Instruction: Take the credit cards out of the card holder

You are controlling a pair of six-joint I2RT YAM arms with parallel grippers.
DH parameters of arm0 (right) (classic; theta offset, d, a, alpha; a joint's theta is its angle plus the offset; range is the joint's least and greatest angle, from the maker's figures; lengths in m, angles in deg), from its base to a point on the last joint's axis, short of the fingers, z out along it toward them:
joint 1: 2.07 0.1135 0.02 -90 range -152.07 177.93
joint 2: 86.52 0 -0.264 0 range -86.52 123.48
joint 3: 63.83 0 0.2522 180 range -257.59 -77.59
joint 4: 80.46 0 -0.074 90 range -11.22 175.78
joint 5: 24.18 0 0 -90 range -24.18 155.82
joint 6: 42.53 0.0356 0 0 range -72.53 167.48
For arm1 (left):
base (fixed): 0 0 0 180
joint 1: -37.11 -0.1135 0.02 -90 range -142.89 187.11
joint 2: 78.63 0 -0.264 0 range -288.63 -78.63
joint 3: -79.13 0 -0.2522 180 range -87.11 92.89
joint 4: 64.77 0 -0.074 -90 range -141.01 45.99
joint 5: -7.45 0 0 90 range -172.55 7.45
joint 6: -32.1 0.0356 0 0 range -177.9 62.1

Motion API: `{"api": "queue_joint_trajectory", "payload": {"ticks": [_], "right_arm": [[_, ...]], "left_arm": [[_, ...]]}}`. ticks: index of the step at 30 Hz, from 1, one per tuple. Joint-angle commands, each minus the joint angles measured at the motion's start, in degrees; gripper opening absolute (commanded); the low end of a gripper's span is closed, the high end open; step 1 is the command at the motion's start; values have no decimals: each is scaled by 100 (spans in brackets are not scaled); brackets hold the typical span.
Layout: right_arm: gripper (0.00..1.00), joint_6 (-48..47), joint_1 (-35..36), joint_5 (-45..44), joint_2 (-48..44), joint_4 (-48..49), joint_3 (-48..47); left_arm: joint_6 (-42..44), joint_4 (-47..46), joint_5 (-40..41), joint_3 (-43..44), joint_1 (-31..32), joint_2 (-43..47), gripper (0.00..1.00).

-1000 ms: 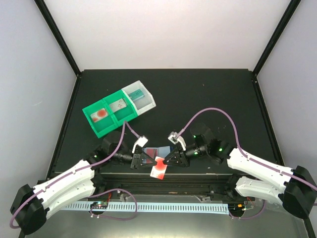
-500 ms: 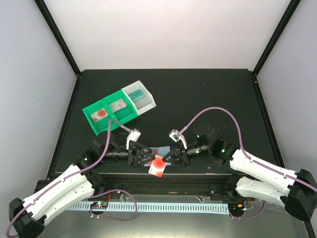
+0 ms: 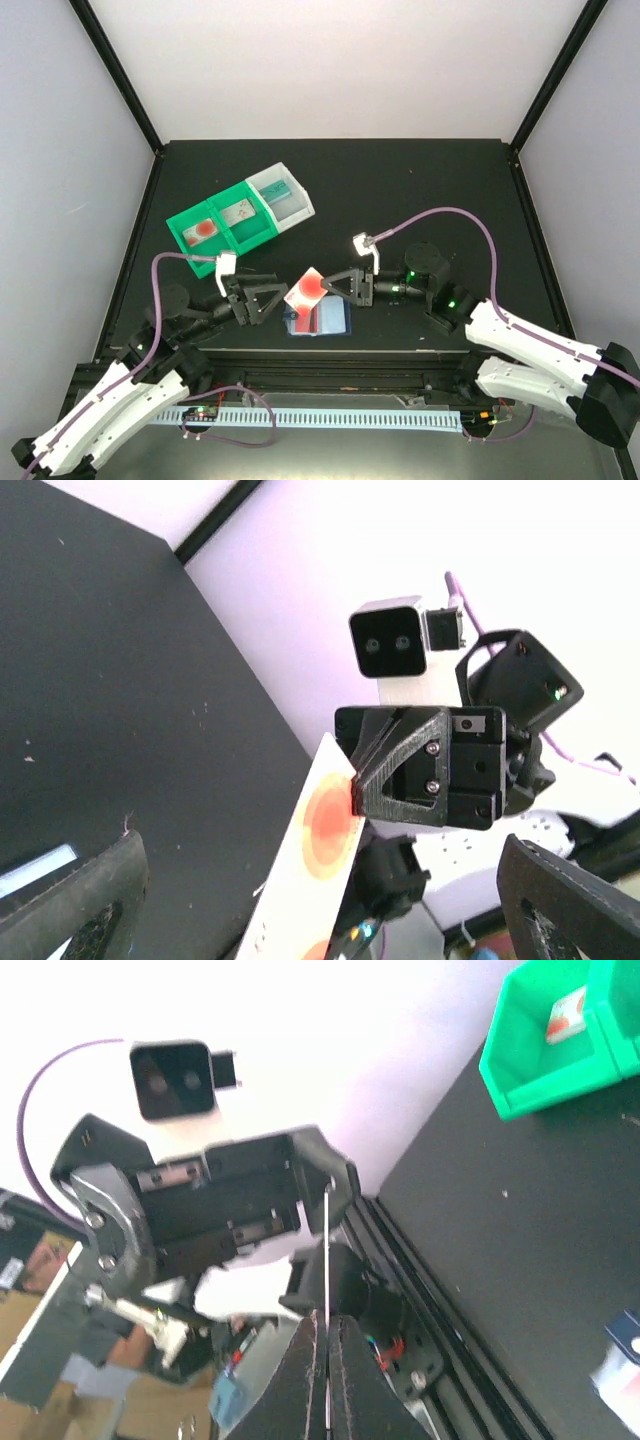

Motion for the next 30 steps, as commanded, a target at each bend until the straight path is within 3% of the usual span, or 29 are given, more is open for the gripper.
{"api": "queue_joint_trajectory", "payload": {"ticks": [1, 7, 14, 19, 30], "right_arm": [[1, 1058, -11, -756, 170, 1066, -75], [1, 1887, -3, -1316, 389, 2219, 251], [1, 2033, 120, -1800, 364, 2022, 236], [1, 2183, 278, -1999, 486, 2261, 339], [1, 2295, 403, -2317, 553, 2413, 573]], "left_arm": [[-721, 85, 700, -195, -6, 385, 94], [-1311, -776, 492, -721, -3, 607, 82], [-1589, -1103, 418, -841, -8, 388, 71], [-1912, -1949, 358, -1162, -3, 244, 66], [-2197, -2348, 452, -1371, 1, 53, 42]]}}
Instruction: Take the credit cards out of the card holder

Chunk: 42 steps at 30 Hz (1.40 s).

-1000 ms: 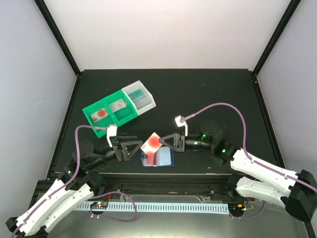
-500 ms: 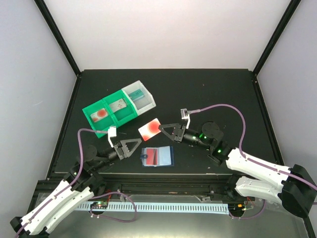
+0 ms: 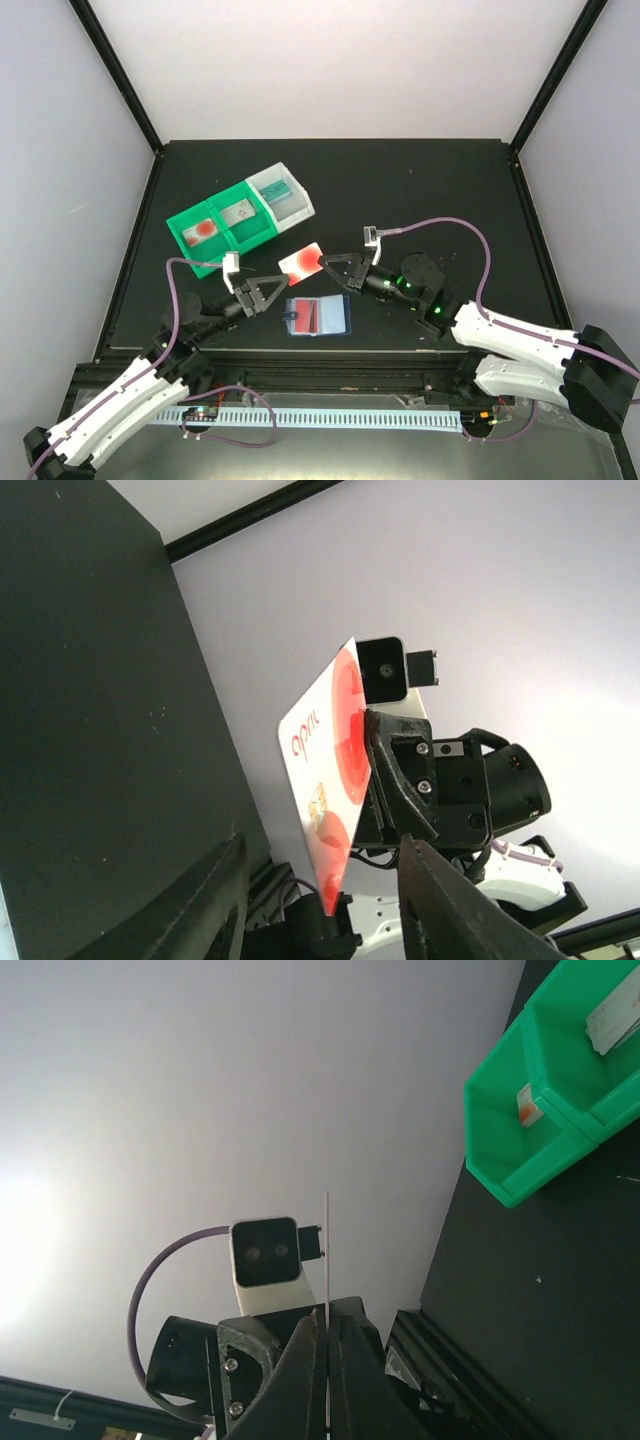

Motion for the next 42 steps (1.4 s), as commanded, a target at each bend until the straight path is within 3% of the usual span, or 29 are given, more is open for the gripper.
{"api": "queue_joint_trajectory", "payload": {"ticks": [1, 6, 11, 18, 24, 31, 35, 39, 42], "right_arm": [[1, 57, 59, -240, 4, 320, 92], [1, 163, 58, -215, 94, 502, 279], [1, 231, 62, -169, 161, 666, 360], [1, 304, 54, -262, 93, 697, 389], [1, 346, 69, -256, 147, 746, 362], [1, 471, 111, -92, 379, 963, 365], [1, 460, 131, -47, 428, 967, 408], [4, 373, 131, 67, 424, 1070, 546], [15, 284, 131, 115, 413, 1144, 694]], "left_arm": [[-232, -412, 59, -132, 2, 83, 40], [-214, -344, 132, -135, 1, 94, 27], [-214, -303, 266, -198, 2, 152, 25], [-249, -301, 378, -273, 3, 120, 46], [-321, -433, 379, -312, 1, 30, 46], [-404, -585, 304, -308, 1, -85, 28], [-395, -546, 346, -276, 1, -36, 3], [-197, 14, 535, -94, 2, 156, 2], [-113, 319, 702, -58, 4, 285, 2]]}}
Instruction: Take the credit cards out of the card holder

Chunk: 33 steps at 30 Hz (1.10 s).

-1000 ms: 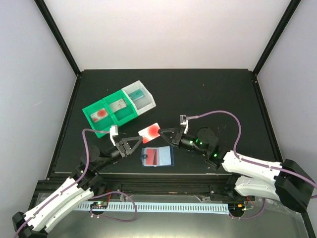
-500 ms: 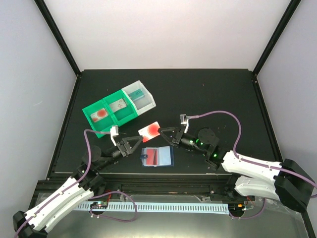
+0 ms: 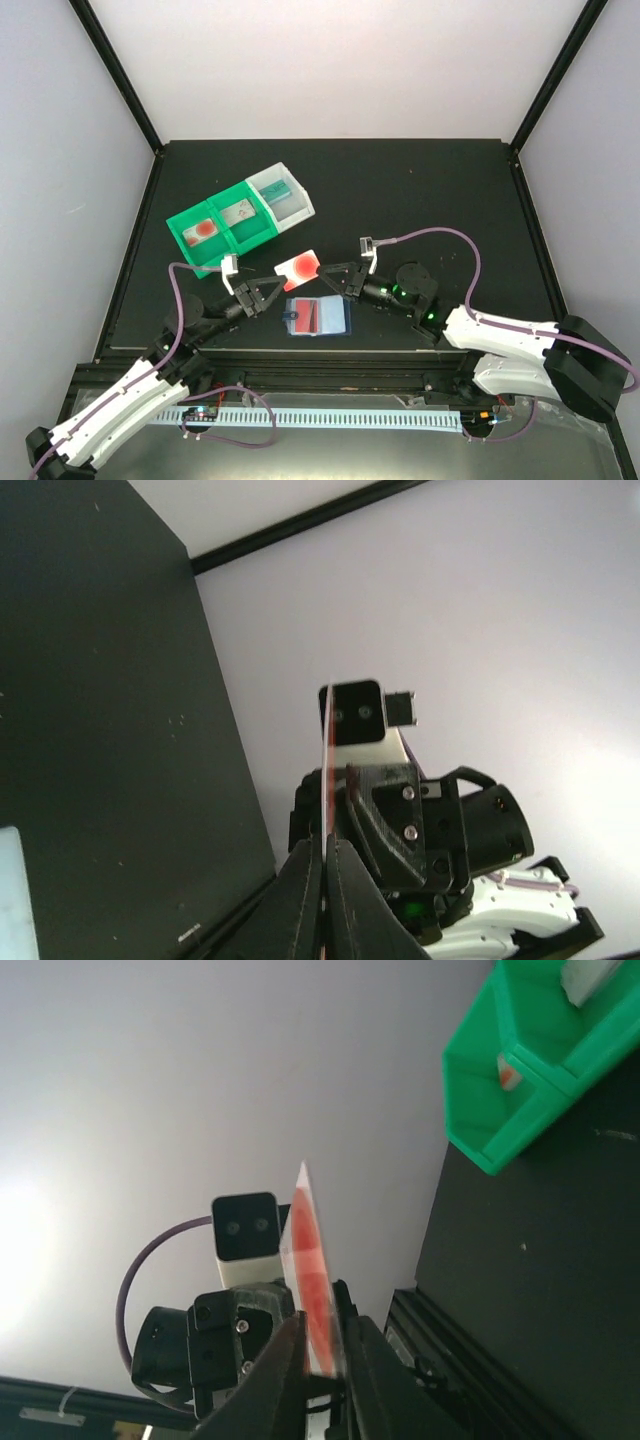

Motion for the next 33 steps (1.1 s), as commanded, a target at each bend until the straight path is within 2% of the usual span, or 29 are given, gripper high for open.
{"api": "queue_joint_trajectory", "payload": {"ticks": [1, 4, 10, 13, 20, 24, 27, 33], "right_arm": [[20, -160, 30, 118, -37, 208, 242], [38, -356, 30, 215, -127, 170, 384], [82, -968, 26, 329, -636, -523, 548], [98, -1299, 29, 289, -1003, -1048, 604], [100, -1867, 31, 618, -1783, -2049, 583], [100, -2195, 30, 524, -2280, -2728, 495], [100, -2367, 30, 467, -2590, -3092, 458], [100, -2510, 26, 207, -3054, -3384, 544]], "left_arm": [[219, 524, 429, 225, -16, 211, 1], [401, 878, 495, 286, -25, 291, 1], [935, 1860, 744, 688, -40, 407, 2], [1200, 2225, 824, 985, -58, 291, 2], [2150, 3283, 796, 2159, -237, -689, 2], [2645, 3892, 592, 2827, -591, -1241, 2], [2994, 4258, 20, 3196, -1214, -1641, 1], [3648, 4675, -1387, 3505, -3146, -2267, 1]]}}
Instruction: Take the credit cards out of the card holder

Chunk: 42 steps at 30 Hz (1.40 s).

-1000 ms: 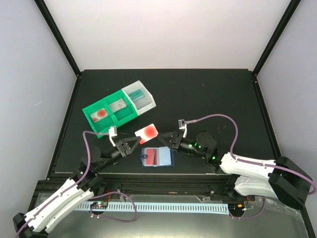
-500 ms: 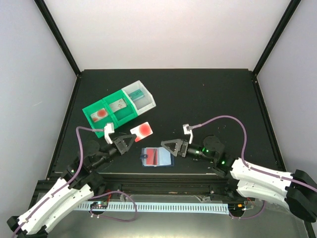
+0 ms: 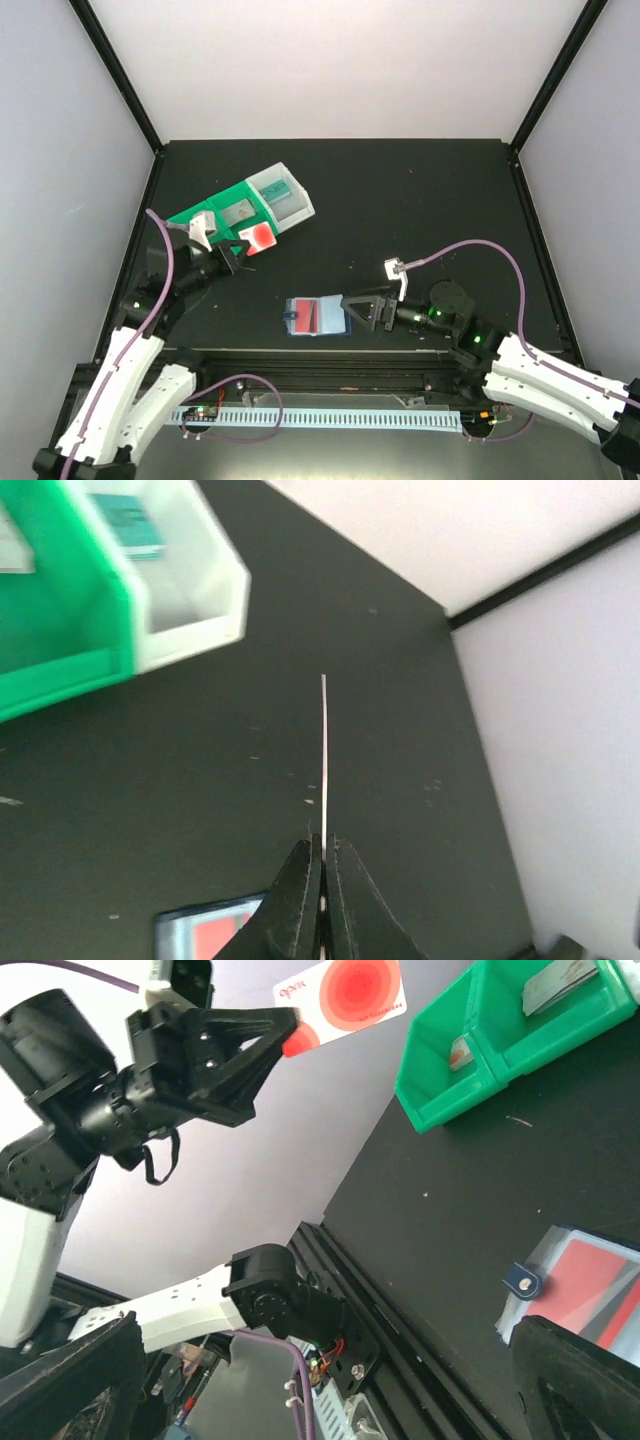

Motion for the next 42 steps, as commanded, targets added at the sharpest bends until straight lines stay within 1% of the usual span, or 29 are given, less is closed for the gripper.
{"api": "queue_joint_trajectory", "payload": {"ticks": [1, 4, 8, 13, 17, 19, 22, 24, 29, 35, 39, 42], "right_arm": [[100, -286, 13, -229, -294, -382, -7], [100, -331, 19, -214, -398, -445, 26], [100, -514, 17, -178, -434, -648, 35], [100, -461, 13, 114, -279, -464, 102], [100, -676, 19, 126, -230, -677, -88], [100, -670, 13, 138, -248, -663, -90], [100, -638, 15, 130, -286, -580, -54], [100, -695, 19, 70, -295, -615, -89], [100, -821, 14, -45, -256, -749, -254], [100, -949, 14, -227, -96, -911, -460], [100, -965, 13, -486, 21, -897, -530], [100, -1087, 12, -475, 120, -947, -749]], "left_arm": [[746, 707, -1263, 326, -1273, -423, 2], [982, 750, -1860, 333, -2109, -726, 1], [1334, 680, -2452, 373, -2918, -1134, 2], [1874, 1098, -2320, 763, -3674, -1666, 1], [2028, 977, -2396, 868, -4178, -2074, 1], [2192, 1079, -2516, 996, -4409, -2455, 1], [2543, 1340, -2237, 1291, -4571, -2921, 1], [2624, 1375, -1968, 1428, -4629, -3158, 2], [2550, 1031, -1709, 1560, -4634, -3682, 2], [2474, 682, -1383, 1832, -4633, -4534, 2], [2570, 633, -1403, 2060, -4638, -5123, 2], [2541, 583, -1509, 2217, -4629, -5450, 1]]}}
